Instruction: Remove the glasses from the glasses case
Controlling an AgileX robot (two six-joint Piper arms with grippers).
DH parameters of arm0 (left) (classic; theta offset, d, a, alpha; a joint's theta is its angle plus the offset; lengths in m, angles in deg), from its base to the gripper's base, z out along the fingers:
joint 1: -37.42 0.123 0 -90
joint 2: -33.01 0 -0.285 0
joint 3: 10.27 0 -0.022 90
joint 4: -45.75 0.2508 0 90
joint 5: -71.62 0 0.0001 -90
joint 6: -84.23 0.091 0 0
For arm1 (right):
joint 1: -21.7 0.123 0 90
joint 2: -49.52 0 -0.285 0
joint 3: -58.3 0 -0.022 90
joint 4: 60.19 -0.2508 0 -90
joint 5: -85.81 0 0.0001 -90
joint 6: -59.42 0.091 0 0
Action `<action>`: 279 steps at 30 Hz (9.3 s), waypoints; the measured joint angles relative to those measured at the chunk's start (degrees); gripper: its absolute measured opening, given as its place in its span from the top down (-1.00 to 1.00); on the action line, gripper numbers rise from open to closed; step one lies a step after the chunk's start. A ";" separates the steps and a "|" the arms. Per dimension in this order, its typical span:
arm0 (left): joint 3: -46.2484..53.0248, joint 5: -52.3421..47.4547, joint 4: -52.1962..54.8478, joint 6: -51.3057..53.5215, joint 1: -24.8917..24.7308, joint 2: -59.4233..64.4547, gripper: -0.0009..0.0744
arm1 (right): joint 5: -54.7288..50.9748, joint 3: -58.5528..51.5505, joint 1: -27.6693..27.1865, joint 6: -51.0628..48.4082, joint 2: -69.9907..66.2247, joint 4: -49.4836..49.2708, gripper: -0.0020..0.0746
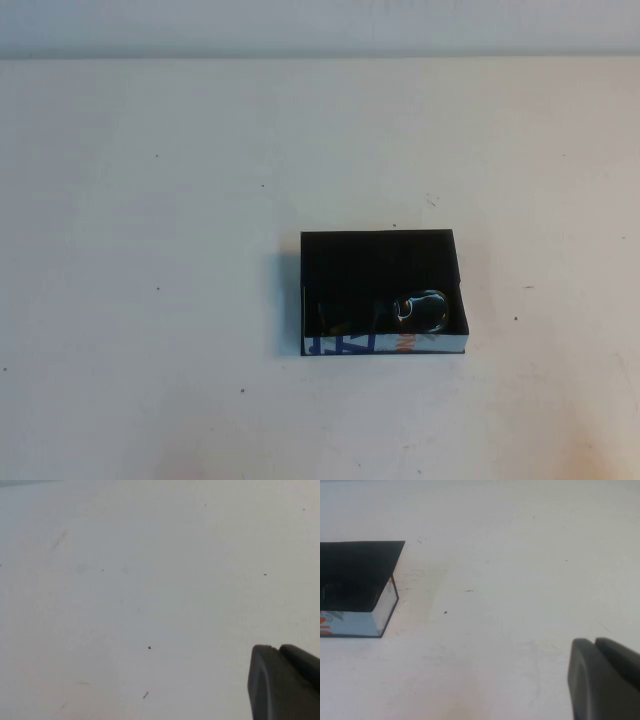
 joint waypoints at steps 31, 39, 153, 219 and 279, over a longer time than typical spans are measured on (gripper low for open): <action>0.00 0.00 0.00 0.00 0.00 0.00 0.99 | 0.00 0.00 0.00 0.00 0.00 -0.22 0.99; 0.00 0.00 0.00 0.00 0.00 0.00 0.99 | 0.00 0.00 0.00 0.00 0.00 -0.61 0.99; 0.00 0.00 0.00 0.00 0.00 0.00 0.99 | -37.12 92.49 24.08 -65.81 -117.81 -15.61 0.25; 0.00 0.00 0.00 0.00 0.00 0.00 0.99 | -16.12 50.49 -3.91 -21.93 -93.25 -27.59 0.84; 0.00 0.00 0.00 0.00 0.00 0.00 0.99 | 2.47 6.31 7.23 -32.56 -18.84 -25.61 0.99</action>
